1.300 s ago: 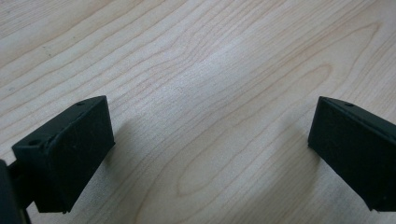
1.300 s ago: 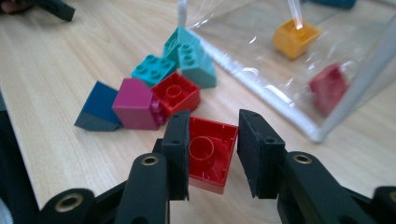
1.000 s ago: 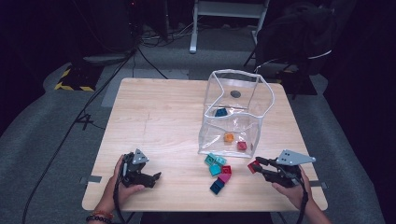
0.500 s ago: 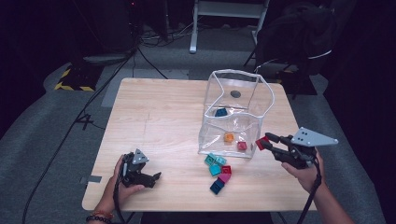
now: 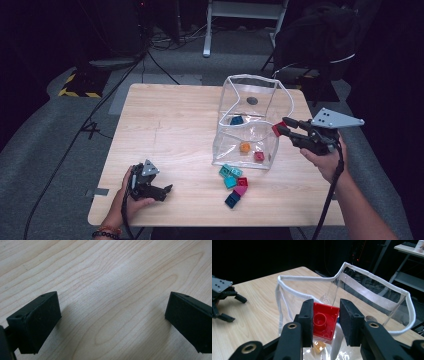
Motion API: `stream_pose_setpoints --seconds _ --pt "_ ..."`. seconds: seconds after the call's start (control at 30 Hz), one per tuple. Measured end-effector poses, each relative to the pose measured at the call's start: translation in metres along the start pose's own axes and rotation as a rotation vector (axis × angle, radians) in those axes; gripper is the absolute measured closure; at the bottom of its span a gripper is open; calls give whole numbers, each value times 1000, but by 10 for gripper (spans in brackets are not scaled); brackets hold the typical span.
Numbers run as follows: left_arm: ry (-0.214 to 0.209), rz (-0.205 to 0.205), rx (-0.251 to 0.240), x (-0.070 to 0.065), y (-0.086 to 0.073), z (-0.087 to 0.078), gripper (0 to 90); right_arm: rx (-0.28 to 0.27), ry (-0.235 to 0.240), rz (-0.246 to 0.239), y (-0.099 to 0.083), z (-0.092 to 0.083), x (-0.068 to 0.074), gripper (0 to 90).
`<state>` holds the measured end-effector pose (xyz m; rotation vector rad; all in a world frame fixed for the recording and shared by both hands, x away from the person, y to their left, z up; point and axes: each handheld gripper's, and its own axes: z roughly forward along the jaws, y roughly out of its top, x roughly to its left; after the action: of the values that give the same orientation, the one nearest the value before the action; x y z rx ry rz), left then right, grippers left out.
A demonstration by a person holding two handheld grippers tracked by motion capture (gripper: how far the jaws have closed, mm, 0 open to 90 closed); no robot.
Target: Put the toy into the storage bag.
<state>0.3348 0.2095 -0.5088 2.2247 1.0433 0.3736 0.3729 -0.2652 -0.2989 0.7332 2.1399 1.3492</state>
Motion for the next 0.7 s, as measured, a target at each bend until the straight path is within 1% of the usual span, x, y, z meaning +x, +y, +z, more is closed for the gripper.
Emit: stream_pose_setpoints --seconds 0.1,0.13,0.2,0.23,0.27,0.33,0.4,0.43,0.57,0.6,0.7 --pt "0 1 0 0 0 0 6 3 -23 -13 10 8 -4 655" --pt "0 0 -1 0 0 0 6 3 -23 -13 10 8 -4 655" --pt "0 0 0 0 0 0 6 -6 -35 -4 16 11 -9 655" --pt "0 0 0 0 0 0 6 -6 -58 -13 21 14 -13 655" --pt "0 1 0 0 0 0 6 -6 -58 -13 21 14 -13 655" --pt "0 1 0 0 0 0 6 -9 -72 -5 25 18 -17 655" --pt "0 0 0 0 0 0 5 -4 -94 -10 28 22 -21 655" --pt "0 0 0 0 0 0 6 -5 -94 1 29 25 -24 655" --pt "0 1 0 0 0 0 6 0 -108 18 33 34 -30 655" --pt "0 0 0 0 0 0 6 9 -120 20 35 41 -33 655" --pt "0 0 -1 0 0 0 6 12 -120 26 36 45 -35 655"
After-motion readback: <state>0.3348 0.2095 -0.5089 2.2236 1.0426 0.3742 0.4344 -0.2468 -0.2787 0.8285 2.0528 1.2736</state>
